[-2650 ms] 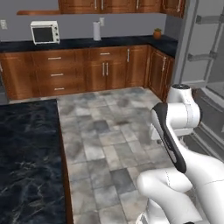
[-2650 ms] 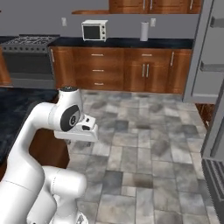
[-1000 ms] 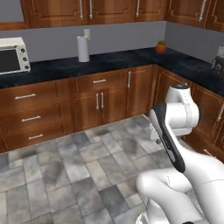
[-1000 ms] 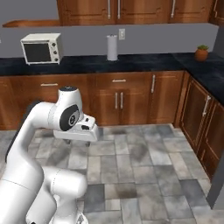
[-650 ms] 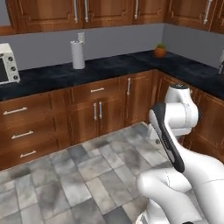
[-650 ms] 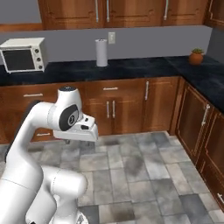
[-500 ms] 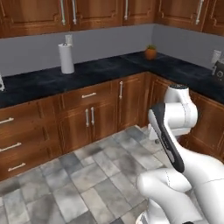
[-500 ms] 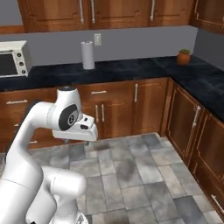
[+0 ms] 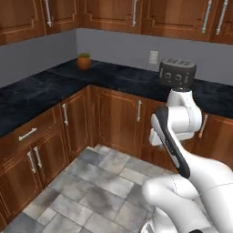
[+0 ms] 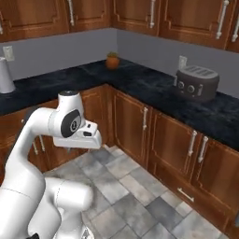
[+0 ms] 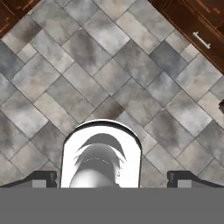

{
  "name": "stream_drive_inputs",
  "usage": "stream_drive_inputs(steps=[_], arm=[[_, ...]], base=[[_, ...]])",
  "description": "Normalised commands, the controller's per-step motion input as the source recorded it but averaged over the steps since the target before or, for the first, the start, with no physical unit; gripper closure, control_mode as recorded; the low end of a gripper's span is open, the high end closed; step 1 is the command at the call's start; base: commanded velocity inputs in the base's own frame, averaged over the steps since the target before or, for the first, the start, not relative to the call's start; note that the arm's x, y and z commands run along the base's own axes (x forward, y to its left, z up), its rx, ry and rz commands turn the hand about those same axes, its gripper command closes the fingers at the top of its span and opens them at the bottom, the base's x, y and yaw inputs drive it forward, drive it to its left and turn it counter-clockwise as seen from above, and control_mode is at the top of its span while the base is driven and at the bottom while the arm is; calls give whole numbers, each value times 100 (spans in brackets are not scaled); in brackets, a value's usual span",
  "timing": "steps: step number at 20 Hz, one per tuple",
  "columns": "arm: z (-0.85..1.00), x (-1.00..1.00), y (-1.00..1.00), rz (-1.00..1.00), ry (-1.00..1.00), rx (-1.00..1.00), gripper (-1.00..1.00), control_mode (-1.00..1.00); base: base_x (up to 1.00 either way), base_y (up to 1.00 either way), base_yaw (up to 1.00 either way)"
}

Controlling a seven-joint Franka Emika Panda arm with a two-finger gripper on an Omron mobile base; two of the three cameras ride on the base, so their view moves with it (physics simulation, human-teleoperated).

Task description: Retrieve the butter from the fridge and place it on a plate on the dining table. Then retrieve the butter knife by the fridge and place it near the plate.

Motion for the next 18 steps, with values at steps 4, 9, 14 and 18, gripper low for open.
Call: stream_drive_inputs(steps=[4,9,14,18], arm=[[0,0,0,0,0,0,-100,100],[0,0,0,0,0,0,-100,100],[0,0,0,0,0,0,-100,100],[0,0,0,0,0,0,-100,100]], base=[[47,46,-86],[47,47,-87],[81,73,-71],[89,72,-72]])
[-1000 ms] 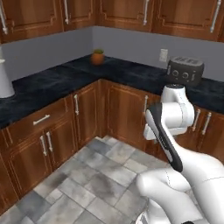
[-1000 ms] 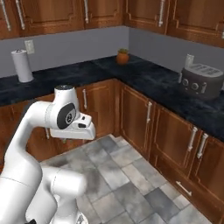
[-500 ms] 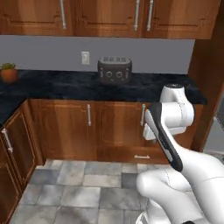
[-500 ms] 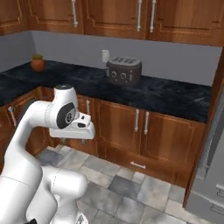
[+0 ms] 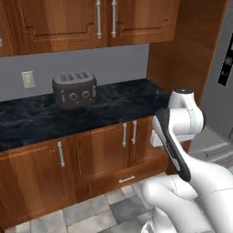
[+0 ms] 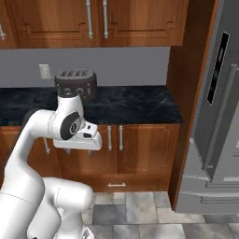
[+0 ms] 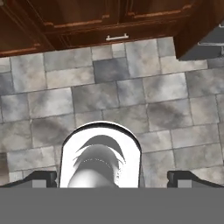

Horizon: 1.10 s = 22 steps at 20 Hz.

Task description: Retrieve the butter from the fridge and place it on a plate on the dining table. Then retrieve the butter knife by the fridge and place it near the plate.

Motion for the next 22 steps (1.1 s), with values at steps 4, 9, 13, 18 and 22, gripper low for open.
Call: stream_drive_inputs(steps=[4,9,13,18,22], arm=[[0,0,0,0,0,0,-100,100],[0,0,0,0,0,0,-100,100],[0,0,0,0,0,0,-100,100],[0,0,0,0,0,0,-100,100],[0,0,0,0,0,0,-100,100]], base=[[80,51,-72],[58,50,-71],[42,56,-38],[44,12,-8],[61,15,1]])
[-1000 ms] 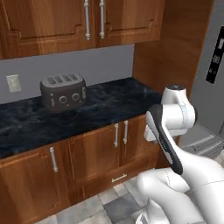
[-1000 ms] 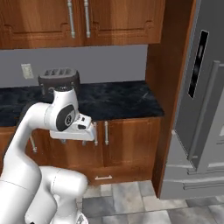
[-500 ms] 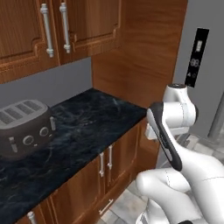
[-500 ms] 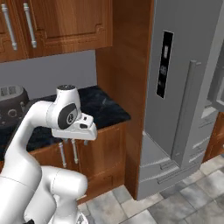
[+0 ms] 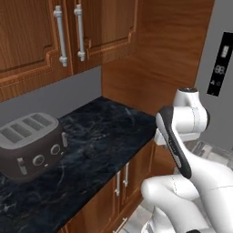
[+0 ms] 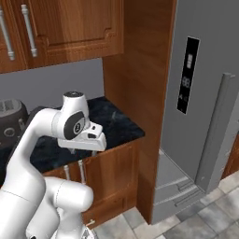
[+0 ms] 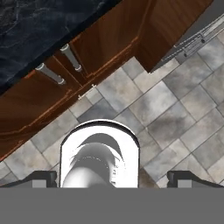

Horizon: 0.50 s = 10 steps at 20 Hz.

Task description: Retrieve the butter from the fridge and place it on a plate on the dining table. Then retrieve the butter knife by the fridge and place it near the plate.

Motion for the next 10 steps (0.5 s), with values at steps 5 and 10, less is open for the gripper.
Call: stream_drive_inputs(steps=[5,10], arm=[[0,0,0,0,0,0,-100,100],[0,0,0,0,0,0,-100,100]], base=[[69,2,2],[84,1,0]])
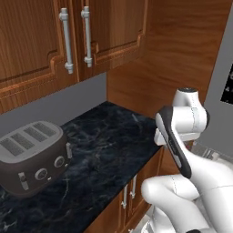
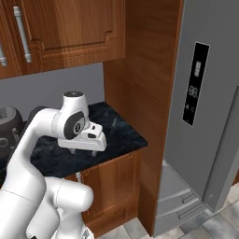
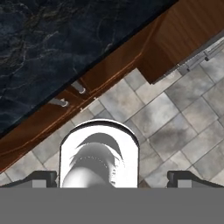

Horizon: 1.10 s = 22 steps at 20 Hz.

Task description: Retrieve the butter from the fridge and place it on a plate on the dining table. Then retrieve the butter knife by the fridge and place it near the plate.

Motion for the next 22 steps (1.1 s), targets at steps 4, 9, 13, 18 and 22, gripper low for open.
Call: stream_drive_inputs(steps=[4,9,13,18,22], arm=[[0,0,0,0,0,0,-100,100],[0,86,1,0,0,0,-100,-100],[0,99,7,0,0,0,-100,-100],[-5,79,4,-1,-3,0,-100,-100],[-19,72,0,0,-11,0,-100,-100]], base=[[67,2,0],[0,0,0],[0,0,0],[0,0,0],[0,0,0]])
